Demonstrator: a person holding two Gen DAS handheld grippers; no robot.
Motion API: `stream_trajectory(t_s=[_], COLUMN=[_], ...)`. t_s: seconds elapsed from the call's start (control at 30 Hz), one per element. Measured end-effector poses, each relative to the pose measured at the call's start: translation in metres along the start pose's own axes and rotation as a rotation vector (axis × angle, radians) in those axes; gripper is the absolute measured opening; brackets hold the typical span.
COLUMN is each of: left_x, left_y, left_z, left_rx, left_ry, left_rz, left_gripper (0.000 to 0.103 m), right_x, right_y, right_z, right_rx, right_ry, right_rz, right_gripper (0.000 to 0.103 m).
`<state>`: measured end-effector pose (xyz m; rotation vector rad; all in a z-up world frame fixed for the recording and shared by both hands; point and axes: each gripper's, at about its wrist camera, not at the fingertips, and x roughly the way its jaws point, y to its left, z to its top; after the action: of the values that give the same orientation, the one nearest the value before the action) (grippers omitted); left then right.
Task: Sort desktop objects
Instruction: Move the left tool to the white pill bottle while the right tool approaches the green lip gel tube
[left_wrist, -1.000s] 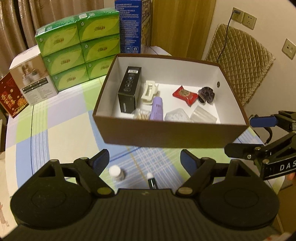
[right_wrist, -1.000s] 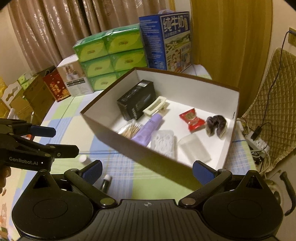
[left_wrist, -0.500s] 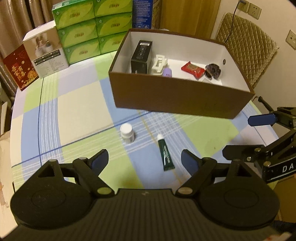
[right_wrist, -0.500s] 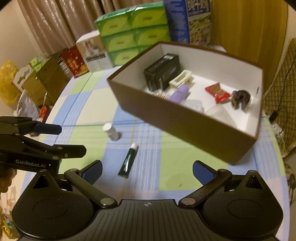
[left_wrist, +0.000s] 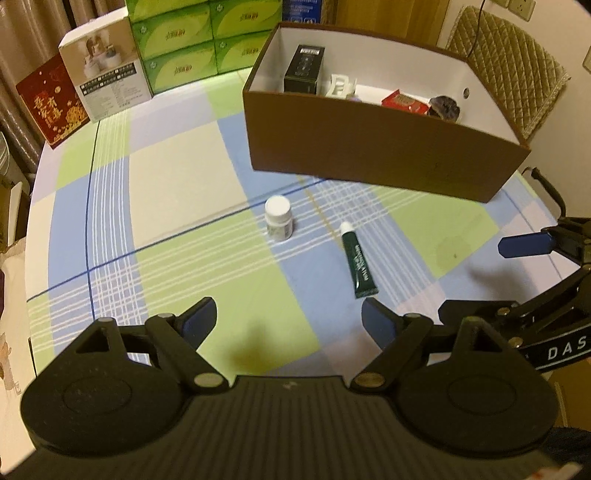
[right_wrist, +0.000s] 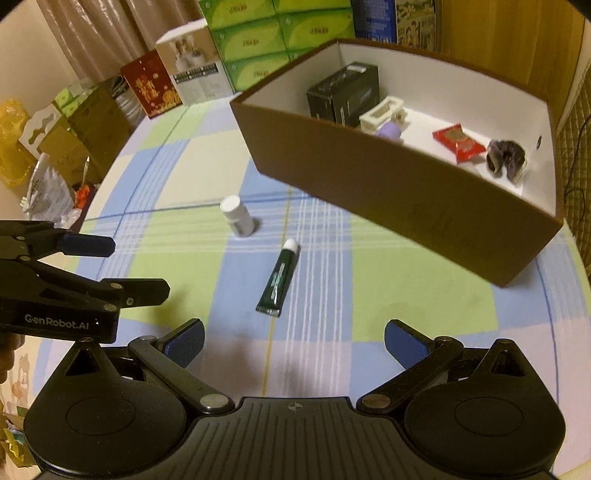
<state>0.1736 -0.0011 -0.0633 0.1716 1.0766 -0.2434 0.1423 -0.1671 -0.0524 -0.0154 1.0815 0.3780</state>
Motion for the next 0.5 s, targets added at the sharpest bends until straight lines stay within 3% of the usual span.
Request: stream_trajectory(t_s=[0.5], left_x=[0.025], left_y=[0.014], left_z=[-0.004], left_rx=[0.017], left_ry=[0.02], left_rz=[0.026], left_gripper=[0.083], right_x=[0.032], right_y=[0.01], right_z=[-0.004], right_rx=[0.016], right_ry=[0.009], right_rz=[-0.019], right_gripper=[0.101])
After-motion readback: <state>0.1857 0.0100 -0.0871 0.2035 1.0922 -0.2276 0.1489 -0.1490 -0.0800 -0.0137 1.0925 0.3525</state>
